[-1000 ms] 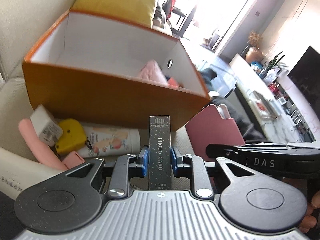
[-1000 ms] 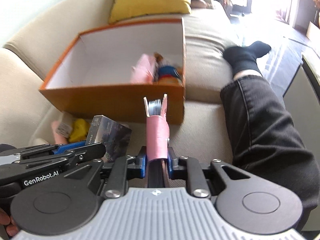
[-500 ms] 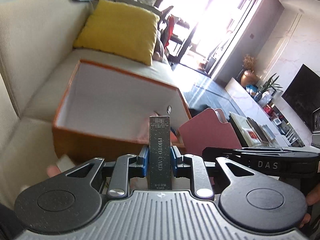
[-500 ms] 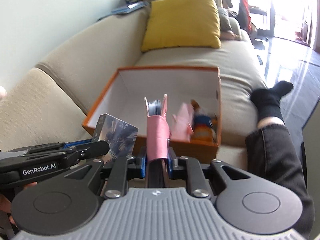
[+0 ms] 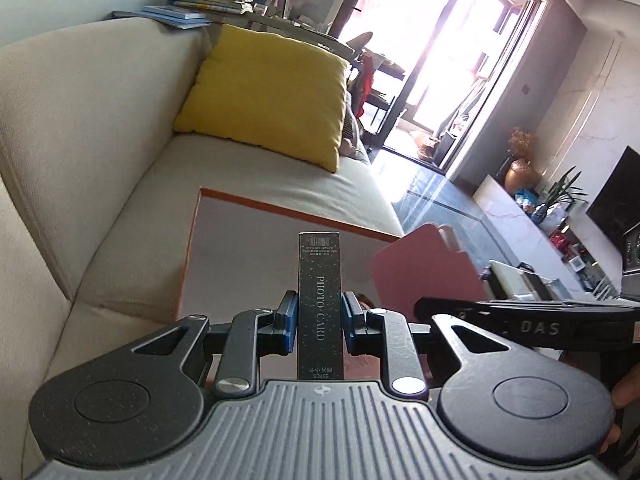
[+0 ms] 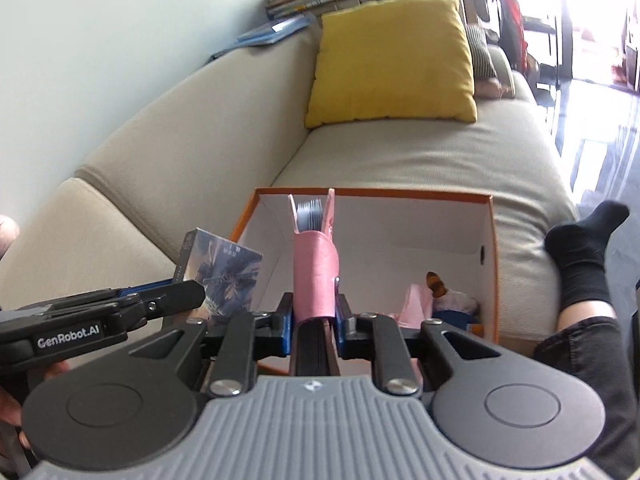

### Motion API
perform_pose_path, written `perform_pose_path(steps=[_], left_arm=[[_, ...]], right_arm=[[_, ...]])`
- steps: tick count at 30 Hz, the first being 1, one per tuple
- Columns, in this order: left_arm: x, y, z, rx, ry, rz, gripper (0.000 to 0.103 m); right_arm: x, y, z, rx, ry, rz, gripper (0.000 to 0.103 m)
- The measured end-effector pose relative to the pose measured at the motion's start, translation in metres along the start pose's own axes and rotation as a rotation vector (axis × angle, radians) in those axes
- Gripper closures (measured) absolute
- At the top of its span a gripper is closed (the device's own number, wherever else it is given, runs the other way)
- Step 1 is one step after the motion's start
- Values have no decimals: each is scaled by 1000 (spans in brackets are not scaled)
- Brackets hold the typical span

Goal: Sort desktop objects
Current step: 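Carry the PHOTO CARD box and pink card holder into the orange box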

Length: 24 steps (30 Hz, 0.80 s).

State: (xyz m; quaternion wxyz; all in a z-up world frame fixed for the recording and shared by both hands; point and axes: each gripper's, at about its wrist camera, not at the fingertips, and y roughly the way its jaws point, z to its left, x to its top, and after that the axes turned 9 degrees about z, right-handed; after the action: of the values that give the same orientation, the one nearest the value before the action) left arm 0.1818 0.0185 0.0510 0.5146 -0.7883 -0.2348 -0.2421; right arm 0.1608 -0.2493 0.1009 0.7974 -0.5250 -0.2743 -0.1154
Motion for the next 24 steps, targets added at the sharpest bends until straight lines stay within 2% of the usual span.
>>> perform_pose_path(steps=[11, 18, 24], left_arm=[[2, 93, 18, 62, 2, 158, 78], [0, 117, 25, 86, 10, 213, 78], [-1, 126, 30, 70, 7, 244, 78]], right_arm=[[3, 101, -23, -50, 69, 178, 83], [-4, 142, -25, -54, 43, 275, 83], [-10, 152, -15, -207, -15, 296, 83]])
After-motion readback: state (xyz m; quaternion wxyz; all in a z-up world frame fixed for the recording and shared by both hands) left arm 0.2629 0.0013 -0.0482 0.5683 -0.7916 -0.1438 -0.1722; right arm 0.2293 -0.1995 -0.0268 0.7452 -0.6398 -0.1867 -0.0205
